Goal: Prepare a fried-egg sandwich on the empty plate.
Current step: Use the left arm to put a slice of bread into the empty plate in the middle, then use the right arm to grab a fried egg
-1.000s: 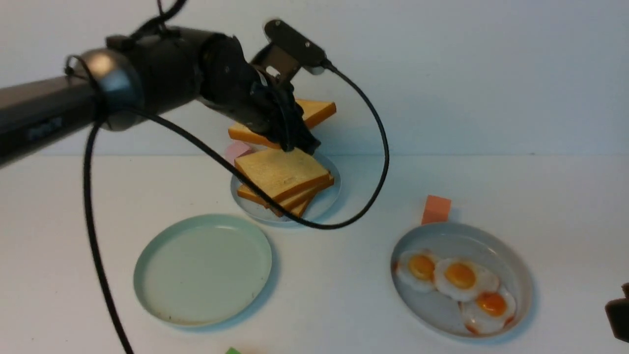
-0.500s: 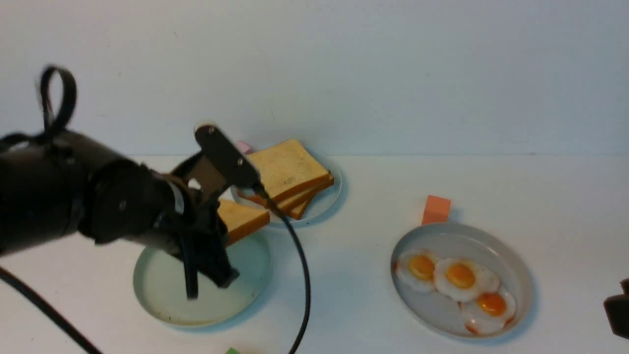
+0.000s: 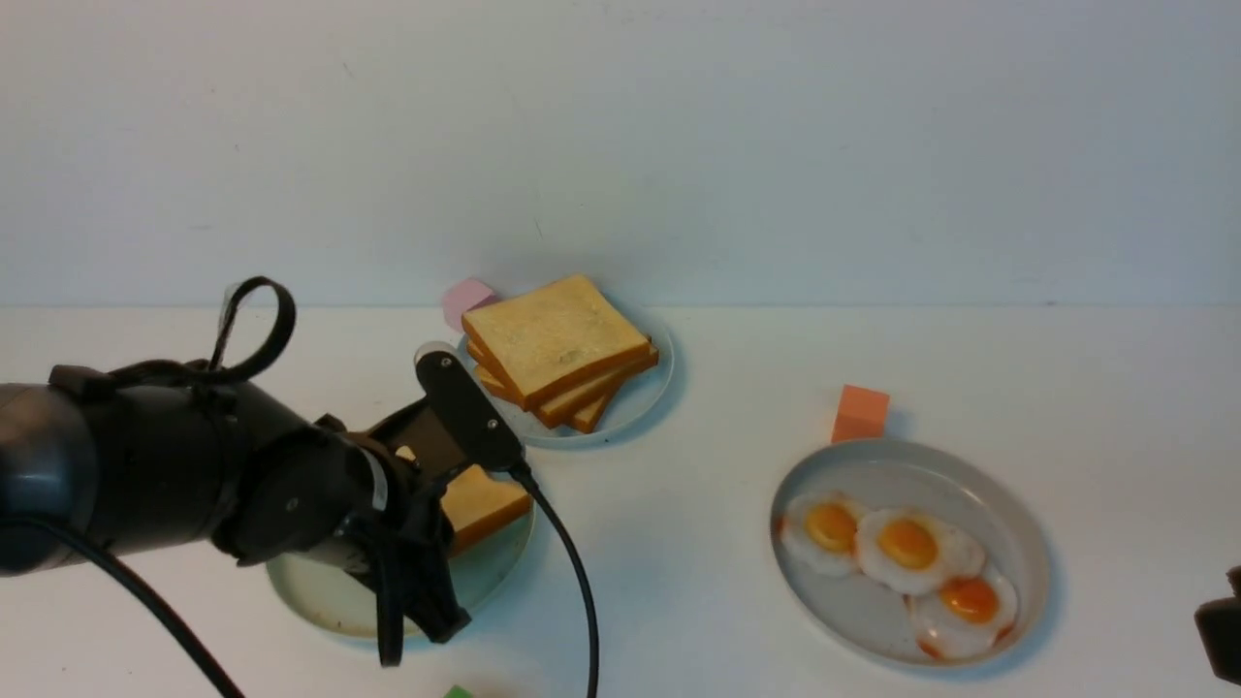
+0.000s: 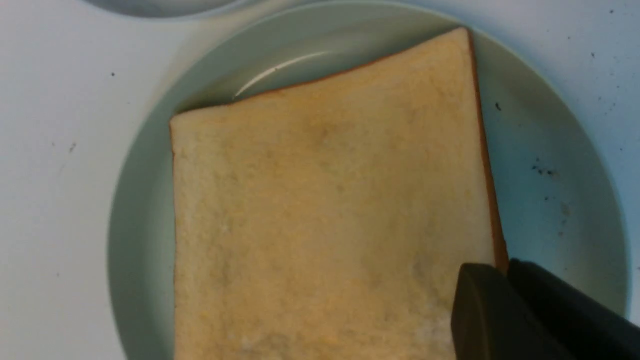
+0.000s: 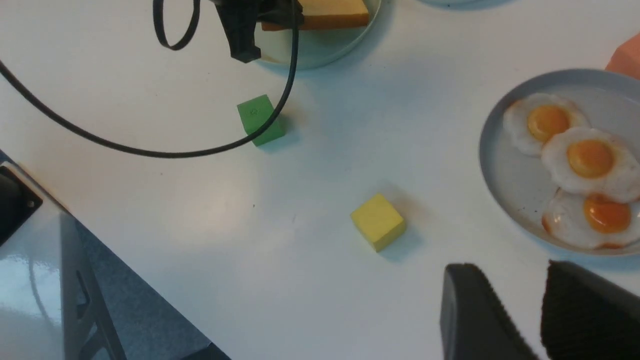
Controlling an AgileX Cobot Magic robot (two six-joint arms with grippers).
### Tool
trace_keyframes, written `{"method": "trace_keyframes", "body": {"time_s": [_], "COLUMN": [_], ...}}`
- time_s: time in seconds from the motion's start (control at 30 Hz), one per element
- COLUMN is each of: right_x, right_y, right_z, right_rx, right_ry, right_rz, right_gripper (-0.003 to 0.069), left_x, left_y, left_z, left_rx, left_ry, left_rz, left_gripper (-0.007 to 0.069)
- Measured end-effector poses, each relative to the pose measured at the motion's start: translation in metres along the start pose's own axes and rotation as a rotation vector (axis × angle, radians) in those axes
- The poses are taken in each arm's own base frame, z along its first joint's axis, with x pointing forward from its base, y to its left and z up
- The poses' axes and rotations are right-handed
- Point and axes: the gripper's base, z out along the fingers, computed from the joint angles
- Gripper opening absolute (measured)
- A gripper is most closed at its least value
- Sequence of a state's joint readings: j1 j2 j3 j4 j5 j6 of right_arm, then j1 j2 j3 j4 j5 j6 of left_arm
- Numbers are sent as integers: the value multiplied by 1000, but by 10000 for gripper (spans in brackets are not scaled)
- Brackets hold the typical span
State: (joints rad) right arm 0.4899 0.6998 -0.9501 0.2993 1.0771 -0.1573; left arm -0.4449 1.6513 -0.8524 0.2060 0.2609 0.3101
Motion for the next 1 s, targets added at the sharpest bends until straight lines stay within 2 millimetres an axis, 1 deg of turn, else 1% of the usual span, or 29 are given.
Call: {"method": "trace_keyframes", "body": {"time_s": [0.1,0.2,0.33,0.37,0.4,0.43,0.47,0.53,0.6,0.67,0.7,0.73,0.77,0.8,0.83,0.87,0.9,0.93,0.97,1.0], "right_x": [1,1,1,1,1,1,1,0,-1,-7,-8,-10,-16,-17,-20,-24,-25,-29,-31,-32], "right_y": [0,0,0,0,0,0,0,-1,-2,-6,-7,-9,-15,-16,-19,-27,-28,-36,-41,-49], "right_z": [0,0,0,0,0,0,0,4,7,23,24,31,49,51,63,83,85,103,115,133], "right_rx": [-2,-2,-2,-2,-2,-2,-2,-2,-2,-1,-1,2,10,14,21,43,47,72,92,117], "right_ry": [11,12,12,12,12,12,12,26,39,84,88,102,141,141,168,211,215,254,286,334], "right_rz": [0,0,0,0,0,0,0,4,7,23,24,29,31,29,22,-2,-9,-25,-37,-59], "right_gripper": [238,238,238,238,238,238,238,238,238,239,239,239,239,239,239,239,239,239,239,239], "left_x": [0,0,1,2,2,3,3,-1,-3,-10,-11,-13,-14,-14,-13,-9,-8,0,6,16], "left_y": [0,0,0,-1,-1,-1,0,2,3,6,7,8,8,8,7,6,5,2,-2,-6], "left_z": [0,0,0,0,0,-3,-5,-21,-28,-61,-64,-81,-117,-121,-138,-172,-181,-209,-228,-248], "left_rx": [0,1,4,8,9,11,10,-1,-5,-10,-13,-8,1,3,10,7,6,6,4,1], "left_ry": [1,3,13,24,28,35,34,1,-18,-113,-122,-170,-266,-277,-319,-414,-437,-511,-561,-611], "left_rz": [0,-1,-3,-4,-4,-8,-13,-80,-123,-309,-318,-400,-507,-520,-554,-583,-589,-606,-608,-606], "left_gripper": [41,89,183,241,262,311,344,405,419,429,429,417,363,356,309,233,211,129,72,13]}}
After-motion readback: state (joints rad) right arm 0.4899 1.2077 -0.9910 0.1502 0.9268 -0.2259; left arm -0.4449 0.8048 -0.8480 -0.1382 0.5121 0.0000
